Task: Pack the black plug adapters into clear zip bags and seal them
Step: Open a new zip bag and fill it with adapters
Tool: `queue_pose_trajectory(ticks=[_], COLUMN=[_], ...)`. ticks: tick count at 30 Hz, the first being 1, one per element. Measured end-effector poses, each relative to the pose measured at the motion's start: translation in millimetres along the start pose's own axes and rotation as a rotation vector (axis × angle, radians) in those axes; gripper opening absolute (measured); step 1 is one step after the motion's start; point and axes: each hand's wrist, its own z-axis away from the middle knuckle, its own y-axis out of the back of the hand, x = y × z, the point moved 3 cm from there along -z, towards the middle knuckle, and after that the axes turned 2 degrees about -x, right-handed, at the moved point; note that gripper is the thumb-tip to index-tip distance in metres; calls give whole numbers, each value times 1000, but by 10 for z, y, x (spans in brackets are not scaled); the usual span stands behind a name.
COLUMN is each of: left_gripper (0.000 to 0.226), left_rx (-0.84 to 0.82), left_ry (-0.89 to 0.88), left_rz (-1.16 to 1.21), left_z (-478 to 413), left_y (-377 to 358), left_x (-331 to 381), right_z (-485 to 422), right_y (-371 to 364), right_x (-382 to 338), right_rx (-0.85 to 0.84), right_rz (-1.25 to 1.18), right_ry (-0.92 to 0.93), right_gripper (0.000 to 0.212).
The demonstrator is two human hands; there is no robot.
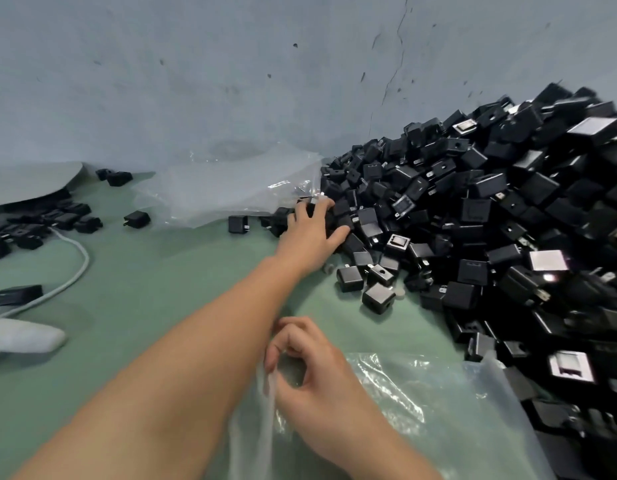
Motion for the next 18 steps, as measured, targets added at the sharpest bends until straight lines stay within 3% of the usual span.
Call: queue_pose_trajectory(ticks=[5,12,16,18], left_gripper=[51,43,31,22], left_rx=[-6,97,58,139], left_ry=[-281,-216,-47,177], left_rz=[-267,-442,-263,167], left_z=[328,485,862,1117], left_y=[52,34,417,814], left_x=[-201,-165,-394,-527], right_z=[23,109,185,223], right_y=[30,96,85,23], right_x=[-12,-88,-169,-220], right_rx=[-43,-23,31,17], right_rz=[72,153,226,197], right_ry=[14,58,67,66], right_gripper=[15,19,24,22])
